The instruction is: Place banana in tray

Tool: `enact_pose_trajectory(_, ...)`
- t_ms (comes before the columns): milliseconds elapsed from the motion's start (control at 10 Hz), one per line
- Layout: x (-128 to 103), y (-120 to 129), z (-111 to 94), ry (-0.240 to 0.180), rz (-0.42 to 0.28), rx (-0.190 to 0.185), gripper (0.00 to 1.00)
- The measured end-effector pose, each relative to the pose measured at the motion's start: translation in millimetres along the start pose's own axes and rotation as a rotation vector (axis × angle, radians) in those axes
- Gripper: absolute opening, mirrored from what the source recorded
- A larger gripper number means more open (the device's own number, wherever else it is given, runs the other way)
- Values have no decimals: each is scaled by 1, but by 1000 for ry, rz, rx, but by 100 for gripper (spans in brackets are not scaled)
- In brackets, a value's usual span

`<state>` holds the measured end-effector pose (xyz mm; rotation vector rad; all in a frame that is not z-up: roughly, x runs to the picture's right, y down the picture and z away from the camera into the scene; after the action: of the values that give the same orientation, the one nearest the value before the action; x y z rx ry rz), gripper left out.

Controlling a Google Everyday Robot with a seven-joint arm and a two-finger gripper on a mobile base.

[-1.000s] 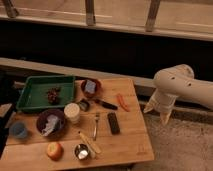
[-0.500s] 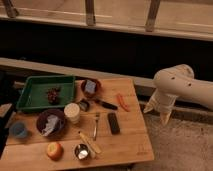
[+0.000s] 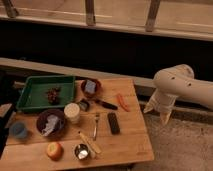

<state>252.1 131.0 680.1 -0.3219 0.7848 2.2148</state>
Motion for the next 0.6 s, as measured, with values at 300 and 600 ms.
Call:
enact_pose_trajectory(300,1,1,0,0,-8,2,65)
enact_pose_trajectory(600,29,25,0,-7,-135,9,65)
